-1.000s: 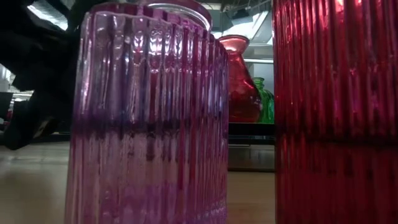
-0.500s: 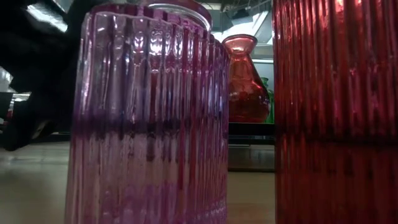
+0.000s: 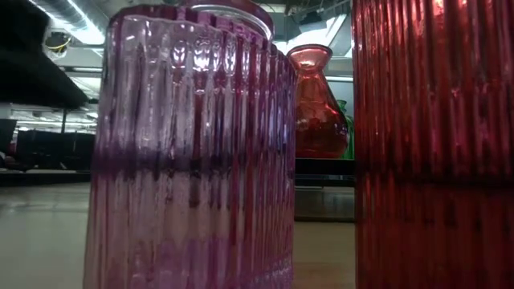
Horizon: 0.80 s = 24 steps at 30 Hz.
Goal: Sort vases onto shelf
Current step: Put the red vase on the shelf aligned with the other red vases
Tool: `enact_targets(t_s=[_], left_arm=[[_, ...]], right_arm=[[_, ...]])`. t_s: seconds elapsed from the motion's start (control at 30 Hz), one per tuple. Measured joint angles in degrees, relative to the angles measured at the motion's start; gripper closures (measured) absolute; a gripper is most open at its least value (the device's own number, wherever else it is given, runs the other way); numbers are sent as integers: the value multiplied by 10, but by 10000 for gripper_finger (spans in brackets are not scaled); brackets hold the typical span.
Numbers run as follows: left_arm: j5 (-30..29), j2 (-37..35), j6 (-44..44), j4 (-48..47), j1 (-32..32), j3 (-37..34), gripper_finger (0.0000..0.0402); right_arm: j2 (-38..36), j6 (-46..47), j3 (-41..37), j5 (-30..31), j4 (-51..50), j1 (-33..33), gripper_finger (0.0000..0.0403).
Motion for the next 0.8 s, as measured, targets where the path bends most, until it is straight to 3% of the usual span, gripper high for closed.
enact_targets(t_s=[0.17, 0.3, 0.43, 0.6, 0.8], left_arm=[[36, 0, 190, 165, -29, 7, 401], [101, 0, 306, 200, -29, 37, 401], [153, 0, 338, 199, -29, 49, 401], [193, 0, 340, 192, -29, 49, 401], [262, 0, 344, 181, -31, 49, 401]], right_arm=[[64, -2, -19, 0, 109, 42, 402], [123, -29, -25, -34, 180, 39, 392], [176, -44, -25, -56, 242, 22, 361], [236, -76, -25, -54, 362, -28, 282], [313, -172, -22, -174, 565, -114, 180]])
